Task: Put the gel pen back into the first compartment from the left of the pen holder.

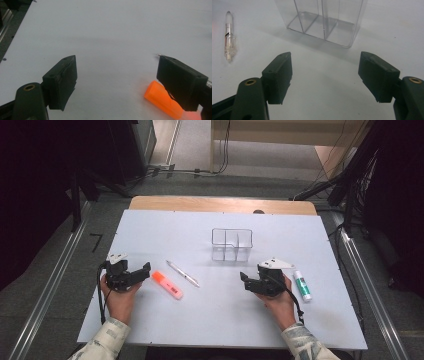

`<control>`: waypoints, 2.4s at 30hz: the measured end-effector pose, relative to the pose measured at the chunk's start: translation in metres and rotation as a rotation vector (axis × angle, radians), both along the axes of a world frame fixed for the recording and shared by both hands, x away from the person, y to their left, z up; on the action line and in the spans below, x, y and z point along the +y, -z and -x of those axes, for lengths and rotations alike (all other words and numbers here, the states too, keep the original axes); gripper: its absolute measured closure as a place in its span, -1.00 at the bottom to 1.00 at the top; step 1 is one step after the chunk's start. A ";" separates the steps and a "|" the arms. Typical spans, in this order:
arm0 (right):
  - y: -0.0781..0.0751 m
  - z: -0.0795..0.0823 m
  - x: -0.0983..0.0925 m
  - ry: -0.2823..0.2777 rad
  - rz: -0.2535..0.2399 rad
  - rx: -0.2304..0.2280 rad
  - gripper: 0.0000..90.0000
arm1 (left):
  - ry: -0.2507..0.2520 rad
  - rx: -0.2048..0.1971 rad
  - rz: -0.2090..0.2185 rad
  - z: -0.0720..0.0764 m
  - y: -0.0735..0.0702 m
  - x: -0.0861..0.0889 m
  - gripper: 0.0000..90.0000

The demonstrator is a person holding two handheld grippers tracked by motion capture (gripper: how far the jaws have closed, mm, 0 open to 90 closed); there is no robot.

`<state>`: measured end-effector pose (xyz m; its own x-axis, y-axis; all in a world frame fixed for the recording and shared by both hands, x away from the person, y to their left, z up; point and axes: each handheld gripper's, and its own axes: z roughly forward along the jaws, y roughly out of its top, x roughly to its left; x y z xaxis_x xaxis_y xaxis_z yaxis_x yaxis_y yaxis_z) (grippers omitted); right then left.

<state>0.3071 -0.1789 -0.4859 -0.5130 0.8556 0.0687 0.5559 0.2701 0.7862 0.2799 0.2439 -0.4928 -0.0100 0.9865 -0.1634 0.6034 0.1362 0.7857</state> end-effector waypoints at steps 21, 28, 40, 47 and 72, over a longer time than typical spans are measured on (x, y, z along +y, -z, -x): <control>0.006 -0.009 0.033 -0.051 0.017 -0.003 -0.43 | -0.004 -0.003 -0.005 0.000 0.000 0.001 -0.61; 0.009 -0.011 0.048 -0.076 0.027 -0.003 -0.42 | -0.007 0.001 -0.008 -0.001 0.001 0.001 -0.61; 0.013 -0.012 0.073 -0.131 0.032 0.000 -0.41 | -0.010 0.004 -0.013 -0.002 0.001 0.002 -0.61; 0.016 -0.011 0.090 -0.170 0.047 0.001 -0.41 | -0.012 0.004 -0.014 -0.002 0.001 0.001 -0.62; 0.020 -0.022 0.152 -0.254 0.070 -0.008 -0.37 | -0.005 0.002 -0.007 -0.002 0.001 0.003 -0.62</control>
<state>0.3290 -0.0272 -0.5057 -0.7123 0.7018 0.0086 0.4567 0.4541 0.7649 0.2819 0.2467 -0.4937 -0.0152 0.9875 -0.1567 0.6045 0.1339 0.7853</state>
